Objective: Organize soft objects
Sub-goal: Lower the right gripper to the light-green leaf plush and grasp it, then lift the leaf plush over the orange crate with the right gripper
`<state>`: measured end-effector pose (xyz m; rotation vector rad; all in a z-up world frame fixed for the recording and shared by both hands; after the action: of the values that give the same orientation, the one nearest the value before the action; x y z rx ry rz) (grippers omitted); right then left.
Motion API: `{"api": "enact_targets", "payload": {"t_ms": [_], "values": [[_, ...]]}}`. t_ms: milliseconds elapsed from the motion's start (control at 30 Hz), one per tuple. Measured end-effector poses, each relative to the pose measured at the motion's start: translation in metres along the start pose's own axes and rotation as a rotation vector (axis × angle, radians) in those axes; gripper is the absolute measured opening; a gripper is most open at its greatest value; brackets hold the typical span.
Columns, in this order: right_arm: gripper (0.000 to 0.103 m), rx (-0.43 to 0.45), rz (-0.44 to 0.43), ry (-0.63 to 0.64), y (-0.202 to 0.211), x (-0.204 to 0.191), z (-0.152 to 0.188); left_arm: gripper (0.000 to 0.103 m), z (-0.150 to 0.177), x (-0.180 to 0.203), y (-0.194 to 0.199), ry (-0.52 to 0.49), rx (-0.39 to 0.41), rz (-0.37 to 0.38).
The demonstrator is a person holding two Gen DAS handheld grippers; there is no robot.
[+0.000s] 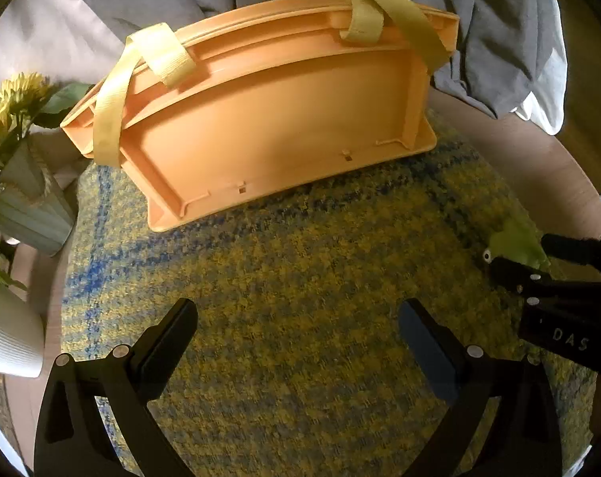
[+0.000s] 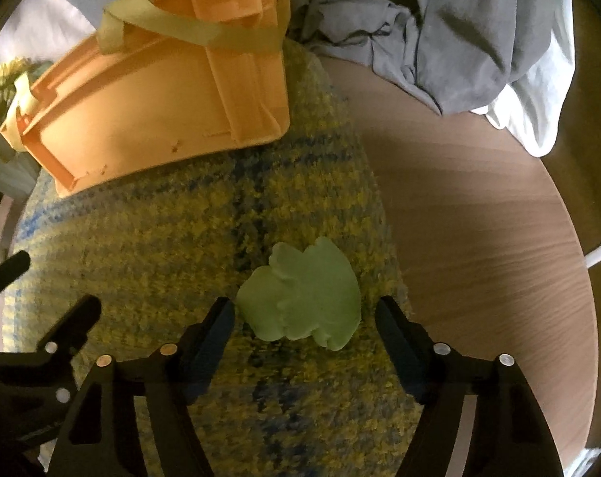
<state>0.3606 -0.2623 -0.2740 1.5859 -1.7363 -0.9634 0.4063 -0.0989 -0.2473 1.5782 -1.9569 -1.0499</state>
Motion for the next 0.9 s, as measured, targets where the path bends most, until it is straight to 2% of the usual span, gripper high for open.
{"api": "enact_targets", "payload": {"t_ms": [67, 467, 900], "values": [[0.066, -0.007, -0.015, -0.002, -0.002, -0.002, 0.001, 0.103, 0.0, 0.0, 0.0, -0.001, 0.001, 0.004], [0.065, 0.049, -0.006, 0.018, 0.008, -0.006, -0.001, 0.103, -0.006, -0.005, 0.008, 0.006, 0.041, -0.028], [0.065, 0.167, -0.017, 0.048, 0.045, -0.019, -0.025, 0.103, -0.034, -0.026, 0.042, 0.027, 0.162, -0.071]]}}
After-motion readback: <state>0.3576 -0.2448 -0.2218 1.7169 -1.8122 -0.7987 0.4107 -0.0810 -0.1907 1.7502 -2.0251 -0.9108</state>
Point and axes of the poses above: each gripper's, at about its wrist camera, not at the fingertips, and y roughly against the way its jaws point, x to its right, z to its underside, the point moved 10 cm from there along -y, roughly the way its jaws point, and after that the axes turned 10 degrees about x, right-handed, at the moved point
